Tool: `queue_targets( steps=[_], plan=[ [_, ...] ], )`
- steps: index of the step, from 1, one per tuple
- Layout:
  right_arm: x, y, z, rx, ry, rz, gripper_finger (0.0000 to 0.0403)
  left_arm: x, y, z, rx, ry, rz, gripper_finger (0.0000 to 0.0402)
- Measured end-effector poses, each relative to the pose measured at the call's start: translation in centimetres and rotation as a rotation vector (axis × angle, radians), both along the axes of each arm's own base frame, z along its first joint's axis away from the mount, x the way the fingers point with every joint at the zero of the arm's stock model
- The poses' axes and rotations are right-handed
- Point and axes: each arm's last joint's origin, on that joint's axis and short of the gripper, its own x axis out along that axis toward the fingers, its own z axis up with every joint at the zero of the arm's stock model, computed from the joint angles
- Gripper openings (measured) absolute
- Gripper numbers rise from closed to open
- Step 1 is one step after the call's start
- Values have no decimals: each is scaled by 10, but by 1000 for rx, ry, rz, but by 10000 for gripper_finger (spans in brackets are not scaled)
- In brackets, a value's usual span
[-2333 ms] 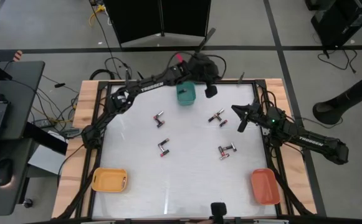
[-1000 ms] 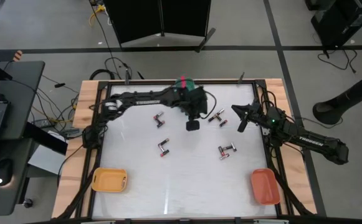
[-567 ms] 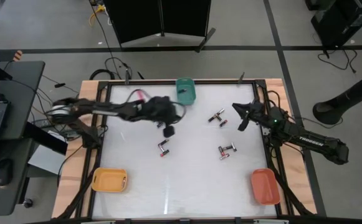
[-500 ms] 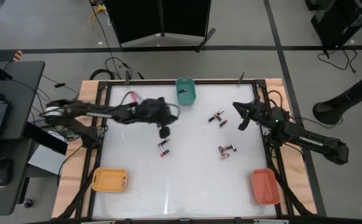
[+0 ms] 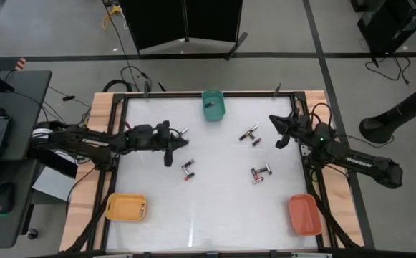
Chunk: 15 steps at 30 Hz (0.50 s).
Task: Sort batteries
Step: Put the red battery into the orange bin
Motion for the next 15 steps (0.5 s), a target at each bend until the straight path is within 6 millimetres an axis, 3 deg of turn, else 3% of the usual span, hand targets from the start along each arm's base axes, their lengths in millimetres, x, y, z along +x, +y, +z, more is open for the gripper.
queue_targets(
  steps=[15],
  plan=[
    [1,2,4,15,-50,79,32,0,2,-2,15,18,56,10]
  ],
)
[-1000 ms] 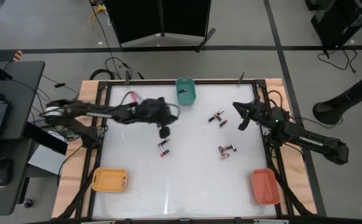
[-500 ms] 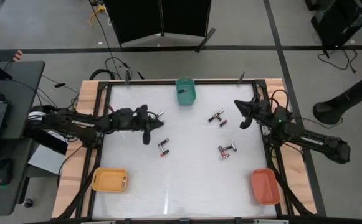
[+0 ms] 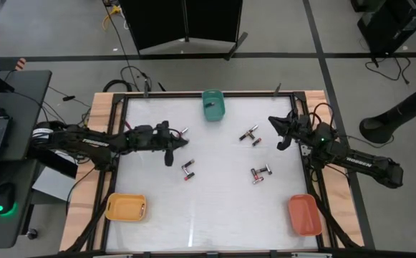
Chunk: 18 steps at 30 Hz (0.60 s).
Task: Sort batteries
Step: Put the red battery into the orange bin
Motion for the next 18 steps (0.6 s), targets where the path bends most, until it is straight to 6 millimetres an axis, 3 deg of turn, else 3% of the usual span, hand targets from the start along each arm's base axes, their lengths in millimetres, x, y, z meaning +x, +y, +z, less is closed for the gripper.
queue_targets(
  steps=[5,18],
  plan=[
    [2,-1,-3,-27,59,-10,9,0,1,0,23,8,18,10],
    [21,-6,18,38,235,3,13,3,-3,12,110,-112,-45,10]
  ],
)
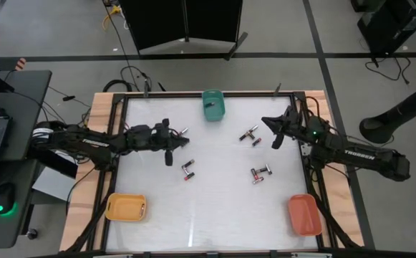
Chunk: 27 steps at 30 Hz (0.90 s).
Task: Sort batteries
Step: Put the red battery into the orange bin
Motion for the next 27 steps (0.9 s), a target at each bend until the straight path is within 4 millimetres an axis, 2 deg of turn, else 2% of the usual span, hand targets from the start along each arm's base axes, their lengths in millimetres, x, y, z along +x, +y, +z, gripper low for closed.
queue_targets(
  steps=[2,5,13,23,27],
  plan=[
    [2,0,2,-10,8,-3,14,0,1,2,88,-9,34,10],
    [4,-1,2,-32,20,-16,13,-2,11,9,199,-46,183,10],
    [7,-2,2,-72,31,-20,14,-13,56,18,326,-68,421,10],
    [8,-3,3,-86,26,-21,15,-17,106,-13,317,-90,503,10],
    [8,-3,2,-83,27,-20,13,-11,122,-24,321,-89,523,10]
  ],
)
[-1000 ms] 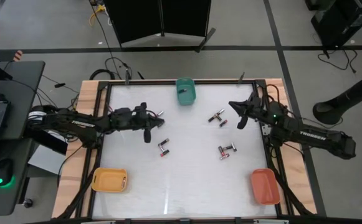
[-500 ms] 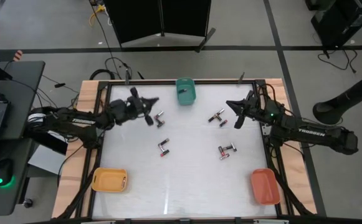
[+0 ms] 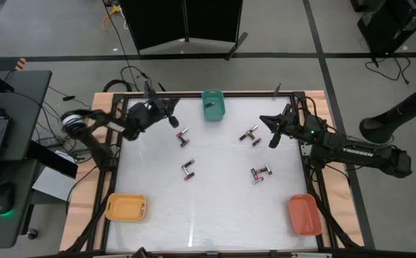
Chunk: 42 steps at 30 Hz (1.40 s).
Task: Sort batteries
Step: Put the red battery into the orange bin
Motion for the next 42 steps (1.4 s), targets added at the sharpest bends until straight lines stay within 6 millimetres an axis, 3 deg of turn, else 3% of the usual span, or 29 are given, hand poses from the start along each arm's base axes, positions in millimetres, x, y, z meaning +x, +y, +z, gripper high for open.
queue_targets(
  steps=[9,14,23,35,42],
  plan=[
    [1,0,-2,6,12,2,13,20,29,-11,14,-4,9,10],
    [2,-1,-3,11,22,2,12,27,35,-8,50,-44,-3,10],
    [6,-3,-8,33,60,1,13,24,49,-11,-2,-50,-79,10],
    [10,-5,-17,108,126,-20,29,29,56,-11,-51,-16,-108,10],
    [11,-4,-1,234,398,-19,56,38,38,3,-56,-54,-331,5]
  ],
)
